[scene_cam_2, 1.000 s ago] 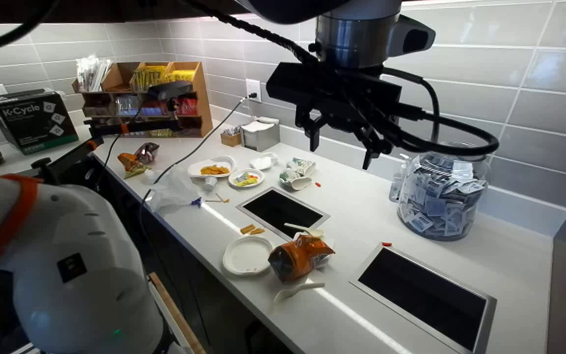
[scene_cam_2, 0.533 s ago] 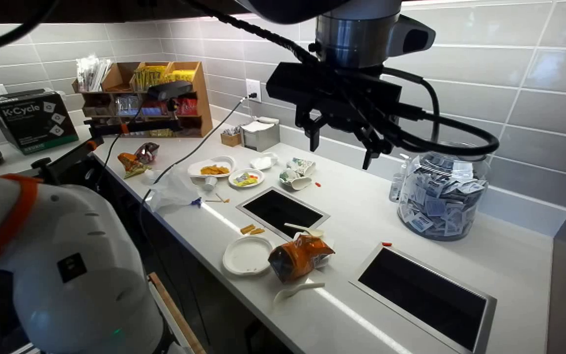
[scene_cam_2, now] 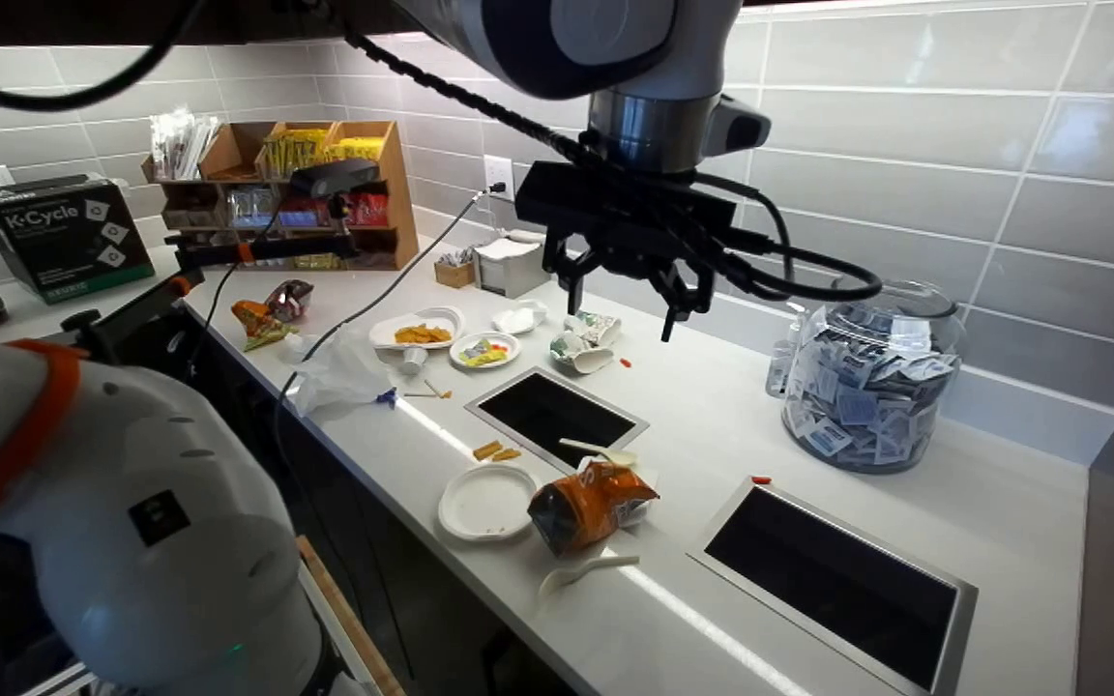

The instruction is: Use the white spoon to push the orange snacks on the counter into the trash chute.

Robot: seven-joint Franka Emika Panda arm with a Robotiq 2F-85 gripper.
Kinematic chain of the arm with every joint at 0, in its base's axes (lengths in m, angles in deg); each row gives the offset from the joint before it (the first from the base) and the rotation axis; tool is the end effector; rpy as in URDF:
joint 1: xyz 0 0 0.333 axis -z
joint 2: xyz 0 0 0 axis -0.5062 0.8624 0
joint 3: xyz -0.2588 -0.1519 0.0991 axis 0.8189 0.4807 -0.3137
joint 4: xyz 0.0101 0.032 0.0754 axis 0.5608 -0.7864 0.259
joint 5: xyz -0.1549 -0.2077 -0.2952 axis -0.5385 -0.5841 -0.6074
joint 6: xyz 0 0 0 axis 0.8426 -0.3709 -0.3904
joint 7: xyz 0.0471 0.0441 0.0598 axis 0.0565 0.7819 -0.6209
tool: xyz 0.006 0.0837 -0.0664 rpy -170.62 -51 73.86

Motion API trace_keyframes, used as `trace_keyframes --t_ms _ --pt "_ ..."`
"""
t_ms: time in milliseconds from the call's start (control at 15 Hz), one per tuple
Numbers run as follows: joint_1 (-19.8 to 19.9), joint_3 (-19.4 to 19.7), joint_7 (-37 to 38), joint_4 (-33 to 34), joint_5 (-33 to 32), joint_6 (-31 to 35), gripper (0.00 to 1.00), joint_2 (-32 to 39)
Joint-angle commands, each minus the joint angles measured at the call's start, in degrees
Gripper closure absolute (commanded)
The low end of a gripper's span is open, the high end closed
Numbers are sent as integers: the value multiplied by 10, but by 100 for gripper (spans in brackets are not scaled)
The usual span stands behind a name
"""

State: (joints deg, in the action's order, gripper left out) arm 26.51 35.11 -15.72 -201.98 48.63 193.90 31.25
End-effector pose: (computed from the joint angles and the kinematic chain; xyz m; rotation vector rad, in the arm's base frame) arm 0.3415 -0.1049 0.5066 -2.8894 -0.6796 -0.2530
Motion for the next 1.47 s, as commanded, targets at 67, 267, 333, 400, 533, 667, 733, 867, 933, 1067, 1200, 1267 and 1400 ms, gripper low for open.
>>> trace_keyframes --t_ms 67,267,333,400,533,667,733,867,933,1067,1200,1267,1400 --pt "-40 -41 -80 -38 3 72 0 49" --pt "-67 -66 -129 -67 14 169 0 88" --pt "-84 -69 -148 -70 31 187 0 103" --pt "-98 -69 -169 -69 50 197 0 118" --pt "-73 -88 -145 -66 39 182 0 106" --pt "-80 -91 -155 -65 45 188 0 121" --pt "-80 -91 -158 -65 46 188 0 123" --pt "-80 -90 -160 -64 46 188 0 123" --pt "-93 -81 -184 -66 60 194 0 131" --pt "-116 -80 -233 -74 81 229 0 168" --pt "-129 -91 -283 -79 97 259 0 202" --pt "-137 -97 -309 -83 106 280 0 220" --pt "-146 -112 -356 -86 128 327 0 259"
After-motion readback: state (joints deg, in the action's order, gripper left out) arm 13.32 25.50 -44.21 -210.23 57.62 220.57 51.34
